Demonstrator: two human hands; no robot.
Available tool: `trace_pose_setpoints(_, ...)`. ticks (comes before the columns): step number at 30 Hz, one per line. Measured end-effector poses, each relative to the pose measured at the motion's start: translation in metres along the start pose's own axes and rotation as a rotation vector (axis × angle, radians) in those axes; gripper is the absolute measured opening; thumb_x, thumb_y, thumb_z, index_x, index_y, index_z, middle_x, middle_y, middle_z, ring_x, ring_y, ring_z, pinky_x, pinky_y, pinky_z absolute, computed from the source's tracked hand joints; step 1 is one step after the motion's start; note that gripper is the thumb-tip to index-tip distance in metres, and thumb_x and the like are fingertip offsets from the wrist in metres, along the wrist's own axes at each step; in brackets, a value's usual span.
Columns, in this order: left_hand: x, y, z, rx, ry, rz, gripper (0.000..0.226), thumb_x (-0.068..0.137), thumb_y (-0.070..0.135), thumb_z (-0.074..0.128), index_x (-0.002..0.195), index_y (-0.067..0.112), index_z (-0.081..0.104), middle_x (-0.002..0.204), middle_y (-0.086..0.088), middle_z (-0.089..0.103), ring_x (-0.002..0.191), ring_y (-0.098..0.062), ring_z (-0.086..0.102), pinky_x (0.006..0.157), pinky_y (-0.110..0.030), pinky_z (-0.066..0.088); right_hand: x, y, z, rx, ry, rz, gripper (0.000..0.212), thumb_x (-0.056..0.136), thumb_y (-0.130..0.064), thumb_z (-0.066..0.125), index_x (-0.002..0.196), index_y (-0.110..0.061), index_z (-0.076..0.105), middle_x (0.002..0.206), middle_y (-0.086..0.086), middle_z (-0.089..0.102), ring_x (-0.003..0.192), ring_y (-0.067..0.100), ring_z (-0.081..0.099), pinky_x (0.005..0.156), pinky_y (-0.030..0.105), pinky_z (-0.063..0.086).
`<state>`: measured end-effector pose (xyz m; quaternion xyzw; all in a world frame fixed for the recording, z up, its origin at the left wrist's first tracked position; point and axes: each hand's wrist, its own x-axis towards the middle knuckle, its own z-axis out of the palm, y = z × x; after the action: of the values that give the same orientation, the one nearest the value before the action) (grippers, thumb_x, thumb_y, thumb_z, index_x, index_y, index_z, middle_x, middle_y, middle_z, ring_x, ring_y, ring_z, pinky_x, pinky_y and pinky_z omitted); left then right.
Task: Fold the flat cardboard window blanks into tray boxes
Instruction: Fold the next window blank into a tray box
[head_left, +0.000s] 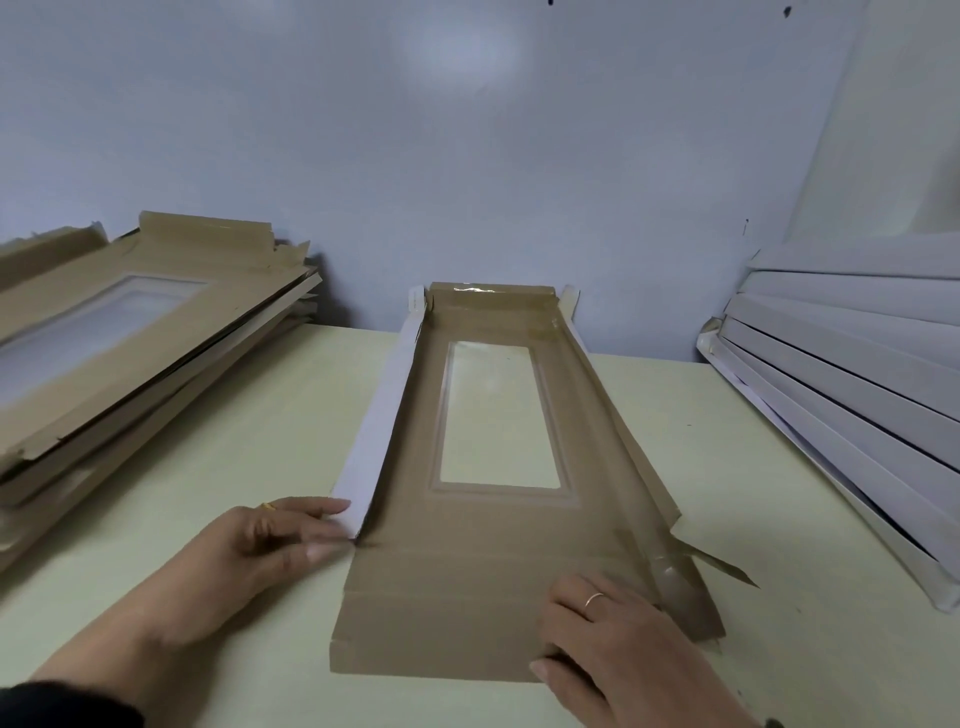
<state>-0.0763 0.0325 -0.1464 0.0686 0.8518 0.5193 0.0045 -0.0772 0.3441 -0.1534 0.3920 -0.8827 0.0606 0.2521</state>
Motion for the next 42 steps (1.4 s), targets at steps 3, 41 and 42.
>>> trace_pose_setpoints(3, 0.005, 0.007, 0.012, 0.086, 0.149, 0.063, 0.031, 0.090, 0.015, 0.055, 0.069, 0.029, 0.074, 0.088, 0.016, 0.066, 0.074, 0.003, 0.059, 0.066, -0.007, 0.042, 0.001, -0.001, -0.001, -0.021, -0.009, -0.002, 0.022, 0.053, -0.043, 0.065, 0.052, -0.024, 0.054, 0.062, -0.013, 0.053, 0.055, 0.004, 0.053, 0.049, 0.018, 0.040)
trace_pose_setpoints(41, 0.011, 0.006, 0.040, 0.392, 0.281, 0.195, 0.033, 0.088, 0.001, 0.054, 0.077, 0.031, 0.046, 0.077, 0.011, 0.059, 0.068, -0.011, 0.049, 0.064, -0.020, 0.039, -0.020, 0.078, -0.003, 0.369, 0.212, 0.637, 0.023, 0.072, 0.001, 0.074, 0.064, -0.014, 0.059, 0.055, -0.003, 0.057, 0.051, 0.012, 0.052, 0.050, 0.016, 0.041)
trace_pose_setpoints(42, 0.011, 0.006, 0.041, 0.421, 0.279, 0.200, 0.034, 0.086, -0.001, 0.056, 0.079, 0.031, 0.047, 0.079, 0.012, 0.059, 0.070, -0.010, 0.050, 0.065, -0.021, 0.040, -0.018, 0.075, -0.004, 0.236, 0.199, 0.517, 0.021, 0.071, 0.002, 0.075, 0.066, -0.013, 0.063, 0.058, -0.003, 0.059, 0.049, 0.015, 0.053, 0.048, 0.022, 0.045)
